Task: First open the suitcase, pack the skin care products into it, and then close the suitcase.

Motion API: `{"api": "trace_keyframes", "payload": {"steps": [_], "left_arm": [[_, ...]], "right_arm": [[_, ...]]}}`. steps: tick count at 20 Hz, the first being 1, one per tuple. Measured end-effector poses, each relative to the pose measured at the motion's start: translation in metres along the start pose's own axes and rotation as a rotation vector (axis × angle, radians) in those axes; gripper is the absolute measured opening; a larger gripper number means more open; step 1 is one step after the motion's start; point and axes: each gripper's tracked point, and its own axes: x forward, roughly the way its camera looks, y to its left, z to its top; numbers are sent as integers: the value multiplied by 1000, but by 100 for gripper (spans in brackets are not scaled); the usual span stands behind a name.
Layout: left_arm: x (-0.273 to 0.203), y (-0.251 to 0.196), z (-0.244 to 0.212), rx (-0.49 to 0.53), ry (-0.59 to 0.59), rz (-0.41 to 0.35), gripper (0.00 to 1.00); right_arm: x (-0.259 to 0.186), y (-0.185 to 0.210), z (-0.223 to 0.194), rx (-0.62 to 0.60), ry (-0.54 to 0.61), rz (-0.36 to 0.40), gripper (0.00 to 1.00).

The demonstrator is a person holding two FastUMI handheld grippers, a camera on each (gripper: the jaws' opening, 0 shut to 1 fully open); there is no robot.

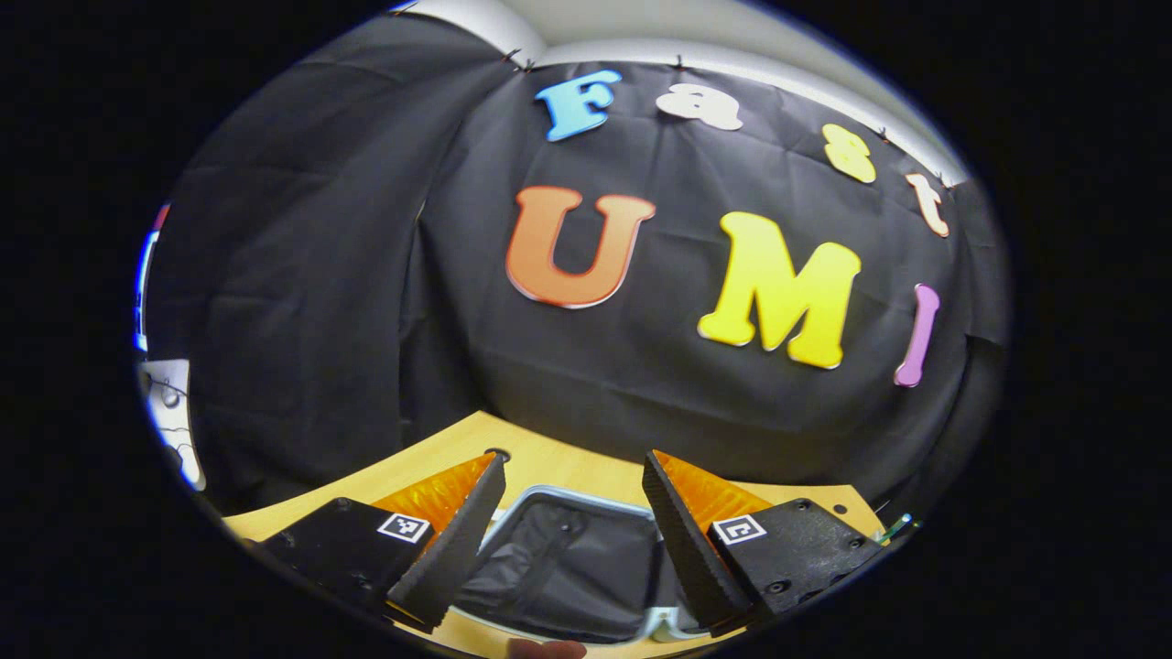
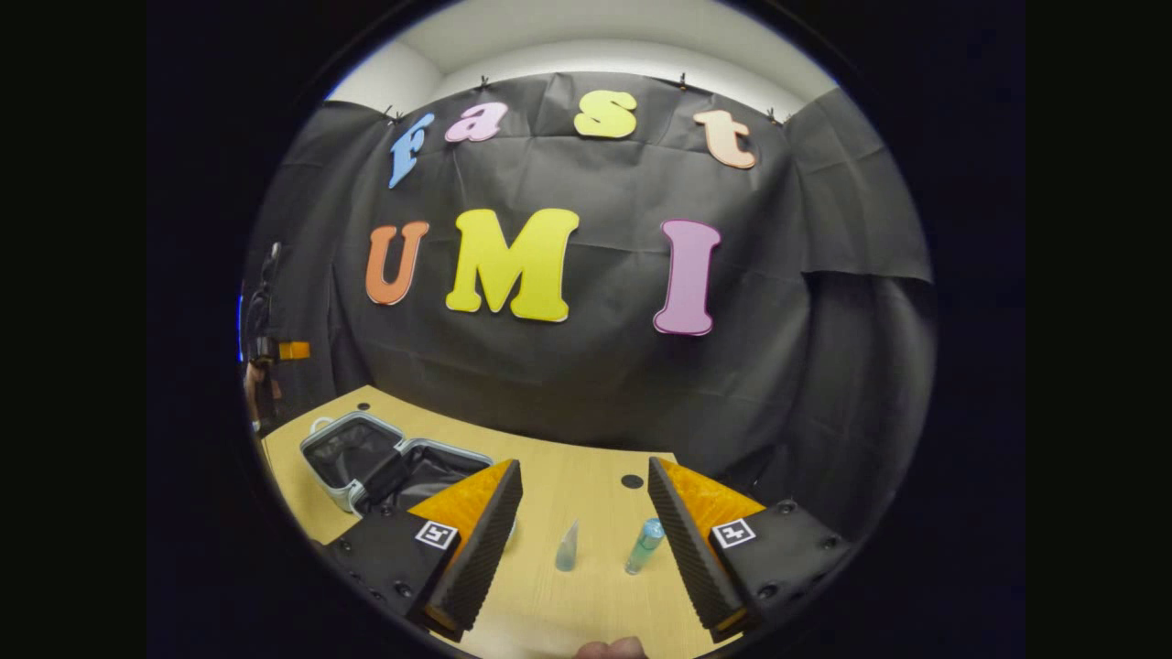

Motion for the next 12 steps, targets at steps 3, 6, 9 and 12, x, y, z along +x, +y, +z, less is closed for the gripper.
{"api": "trace_keyframes", "payload": {"steps": [3, 6, 9, 12], "left_arm": [[-34, -63, 9, 109, -60, -16, 96], [-63, -132, -7, 110, -67, -61, 96], [-83, -187, -35, 131, -36, -112, 97], [-90, -244, -72, 127, 33, -201, 98]], "right_arm": [[-1, -22, -7, 36, -2, -9, 83], [-2, -45, -18, 57, 6, -20, 82], [-5, -65, -24, 71, 11, -28, 82], [-7, -87, -35, 66, 26, -39, 82]]}}
